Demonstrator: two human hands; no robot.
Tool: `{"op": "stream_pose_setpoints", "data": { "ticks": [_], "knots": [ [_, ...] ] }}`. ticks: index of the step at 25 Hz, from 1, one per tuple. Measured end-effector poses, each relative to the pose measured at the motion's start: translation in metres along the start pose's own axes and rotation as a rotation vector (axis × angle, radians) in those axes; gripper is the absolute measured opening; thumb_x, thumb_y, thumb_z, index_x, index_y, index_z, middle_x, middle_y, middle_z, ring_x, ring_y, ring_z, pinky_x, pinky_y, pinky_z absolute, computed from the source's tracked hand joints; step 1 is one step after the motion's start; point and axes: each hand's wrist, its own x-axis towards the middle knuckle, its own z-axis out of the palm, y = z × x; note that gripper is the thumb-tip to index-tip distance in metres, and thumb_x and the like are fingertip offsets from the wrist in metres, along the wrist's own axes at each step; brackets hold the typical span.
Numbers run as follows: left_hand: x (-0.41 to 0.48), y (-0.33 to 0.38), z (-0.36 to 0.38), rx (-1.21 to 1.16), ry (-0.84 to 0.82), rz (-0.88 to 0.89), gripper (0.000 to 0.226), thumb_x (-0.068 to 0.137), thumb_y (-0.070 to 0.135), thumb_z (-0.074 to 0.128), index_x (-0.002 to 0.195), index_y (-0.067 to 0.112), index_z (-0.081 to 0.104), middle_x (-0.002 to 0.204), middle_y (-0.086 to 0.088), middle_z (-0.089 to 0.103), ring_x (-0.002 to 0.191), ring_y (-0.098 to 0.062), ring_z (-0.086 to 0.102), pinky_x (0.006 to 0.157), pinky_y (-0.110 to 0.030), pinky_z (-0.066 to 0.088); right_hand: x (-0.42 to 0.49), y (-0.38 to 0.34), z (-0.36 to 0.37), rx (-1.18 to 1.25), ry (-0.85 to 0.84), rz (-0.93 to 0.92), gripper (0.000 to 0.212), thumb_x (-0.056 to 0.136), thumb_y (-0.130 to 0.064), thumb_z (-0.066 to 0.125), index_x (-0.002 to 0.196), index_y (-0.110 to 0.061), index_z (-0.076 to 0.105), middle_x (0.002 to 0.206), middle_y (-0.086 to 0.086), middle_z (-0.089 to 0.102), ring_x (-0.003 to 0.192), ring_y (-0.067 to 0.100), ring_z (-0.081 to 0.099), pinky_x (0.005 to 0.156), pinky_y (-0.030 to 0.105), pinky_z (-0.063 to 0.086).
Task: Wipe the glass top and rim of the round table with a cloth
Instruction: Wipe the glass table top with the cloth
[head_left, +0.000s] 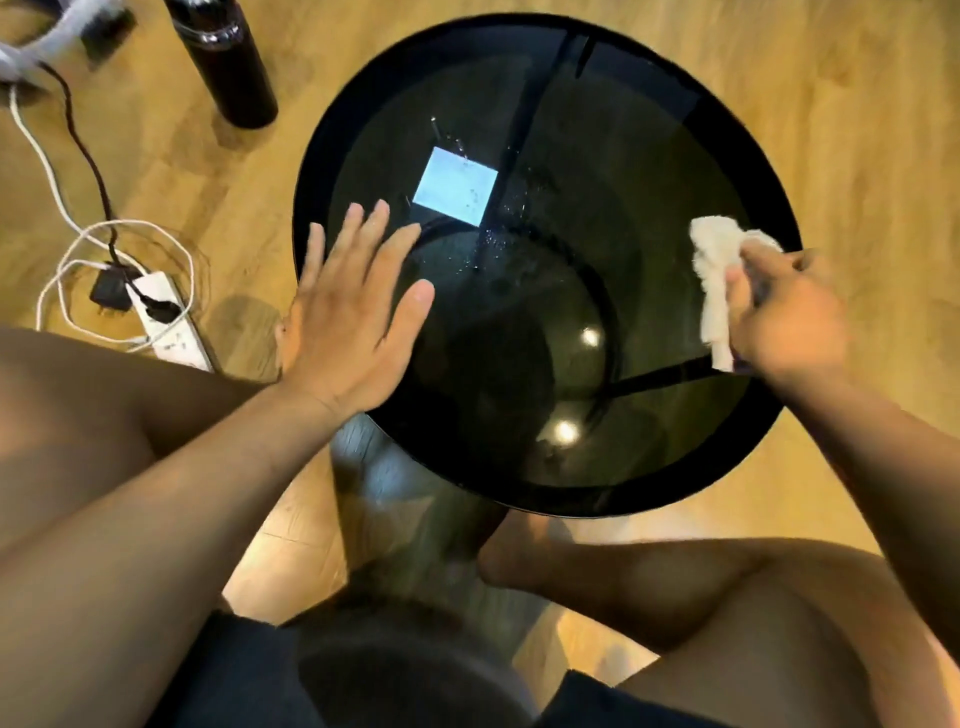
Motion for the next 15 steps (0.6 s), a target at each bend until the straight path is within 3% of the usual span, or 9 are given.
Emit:
{"op": "stream_pose_setpoints", "data": {
  "ticks": [5,7,11,15],
  "knots": [
    [0.001,-0.002,-0.001,0.050,-0.018,-0.009,0.060,0.101,0.048,0.018,0.150,0.017,0.033,0.161,-0.009,0.026,0.152,-0.026,0.013,0.123,-0.051,0.002,0.049,-0.007,0.003,-0.054,0.039,0.289,0.040,0.099,-0.038,0.034,0.134,-0.024,0.048,0.132,0.023,0.047,0.118,0.042,0.051,0.097,0.047,0.042],
    [0.001,0.000,0.000,0.045,-0.022,-0.001,0.059,0.101,0.048,0.017,0.150,0.018,0.033,0.161,-0.008,0.027,0.152,-0.026,0.014,0.123,-0.052,0.003,0.037,-0.026,0.001,-0.052,0.004,0.297,0.044,0.098,-0.039,0.032,0.136,-0.022,0.045,0.131,0.024,0.049,0.119,0.043,0.051,0.098,0.046,0.041],
    [0.000,-0.001,-0.001,0.069,-0.037,0.000,0.060,0.101,0.049,0.015,0.151,0.021,0.031,0.162,-0.005,0.025,0.152,-0.023,0.012,0.123,-0.052,0.003,-0.046,-0.111,0.008,0.042,-0.021,0.002,0.037,0.095,-0.042,0.037,0.126,-0.026,0.052,0.114,0.015,0.054,0.096,0.040,0.058,0.080,0.041,0.046],
    [-0.002,-0.003,-0.002,0.074,-0.051,0.050,0.063,0.100,0.050,0.012,0.151,0.020,0.031,0.162,-0.006,0.025,0.152,-0.024,0.011,0.123,-0.051,0.000,-0.172,-0.207,0.014,0.227,-0.086,-0.328,0.033,0.091,-0.050,0.049,0.116,-0.032,0.059,0.099,0.001,0.057,0.084,0.022,0.058,0.070,0.035,0.050]
  ]
}}
